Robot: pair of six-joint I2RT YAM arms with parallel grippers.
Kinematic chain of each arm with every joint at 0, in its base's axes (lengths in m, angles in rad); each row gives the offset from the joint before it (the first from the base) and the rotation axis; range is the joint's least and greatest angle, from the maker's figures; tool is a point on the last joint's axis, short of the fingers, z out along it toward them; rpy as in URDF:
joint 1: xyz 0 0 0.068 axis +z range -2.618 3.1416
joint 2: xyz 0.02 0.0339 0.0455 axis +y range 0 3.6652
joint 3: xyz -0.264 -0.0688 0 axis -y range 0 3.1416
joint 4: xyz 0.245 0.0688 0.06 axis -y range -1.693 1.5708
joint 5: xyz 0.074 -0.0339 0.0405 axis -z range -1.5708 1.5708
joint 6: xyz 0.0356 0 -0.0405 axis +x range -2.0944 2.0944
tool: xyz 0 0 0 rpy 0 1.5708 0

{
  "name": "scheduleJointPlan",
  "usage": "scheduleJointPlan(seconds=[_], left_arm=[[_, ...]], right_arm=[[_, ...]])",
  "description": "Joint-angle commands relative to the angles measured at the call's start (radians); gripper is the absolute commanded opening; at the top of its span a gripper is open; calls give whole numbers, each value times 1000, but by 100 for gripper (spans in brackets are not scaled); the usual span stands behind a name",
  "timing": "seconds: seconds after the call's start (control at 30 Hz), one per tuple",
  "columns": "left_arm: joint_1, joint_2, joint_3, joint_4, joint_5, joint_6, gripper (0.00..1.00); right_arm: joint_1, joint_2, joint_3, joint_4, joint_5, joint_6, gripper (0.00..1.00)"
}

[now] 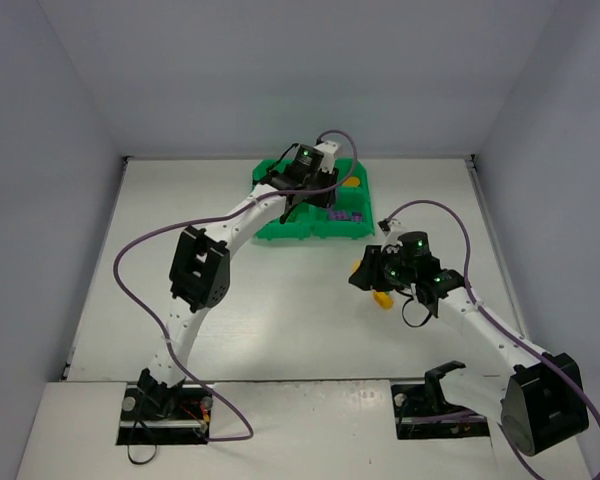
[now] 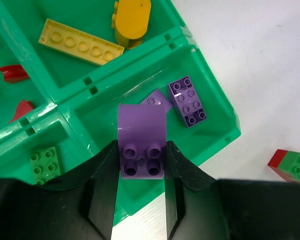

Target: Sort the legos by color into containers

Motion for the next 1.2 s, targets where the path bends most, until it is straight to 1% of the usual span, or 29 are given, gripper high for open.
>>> scheduleJointPlan(seconds=[0.0, 0.07, 0.1, 0.2, 0.23, 0.33, 0.4, 0.43, 0.5, 0.63, 0.67, 0.7, 0.73, 0.77, 0.8, 0.87, 0.9, 0.97, 1.0, 1.17], left_arm=[[-9, -37, 72, 64, 8, -14, 22], [-9, -34, 74, 66, 11, -19, 35], [-9, -34, 75, 63, 13, -20, 44], [-9, -43, 94, 46, 19, -20, 59], [-9, -54, 104, 37, 21, -20, 67], [-7, -84, 130, 8, 18, -17, 76], [-7, -115, 131, -9, 7, -16, 77], [-6, -156, 125, -15, -1, -14, 77], [0, -208, 85, -28, -31, -13, 77], [43, -400, -52, -46, -96, -23, 77], [68, -434, -131, -46, -105, -33, 77], [80, -512, -176, -44, -120, -34, 77], [91, -552, -220, -40, -126, -33, 77], [108, -589, -306, -40, -139, -31, 77], [115, -664, -349, -40, -156, -31, 77], [131, -738, -430, -47, -194, -27, 77], [138, -808, -514, -49, -209, -27, 78], [157, -876, -596, -46, -217, -30, 78], [166, -937, -666, -48, -219, -34, 78], [181, -1095, -846, -43, -229, -92, 78]], right_arm=[[8, 2, 43, 26, -9, -4, 0], [8, 6, 51, 26, -11, -4, 0], [8, 6, 54, 24, -12, -6, 0], [8, 4, 69, 24, -12, -9, 0], [8, 7, 74, 24, -9, -11, 0], [8, 13, 86, 24, -9, -18, 0], [10, 18, 103, 24, -9, -24, 0], [11, 28, 114, 24, -11, -35, 0], [16, 54, 160, 24, -8, -47, 0], [34, 134, 281, 26, 6, -89, 0], [39, 154, 307, 29, 11, -98, 0], [45, 189, 357, 30, 14, -104, 0], [45, 208, 379, 37, 15, -110, 0], [45, 240, 399, 40, 14, -115, 0], [45, 257, 440, 41, 14, -119, 0], [47, 303, 476, 44, 21, -132, 0], [47, 315, 493, 46, 26, -135, 0], [47, 360, 539, 50, 34, -141, 0], [45, 374, 555, 50, 43, -139, 0], [45, 476, 664, 64, 86, -144, 0]])
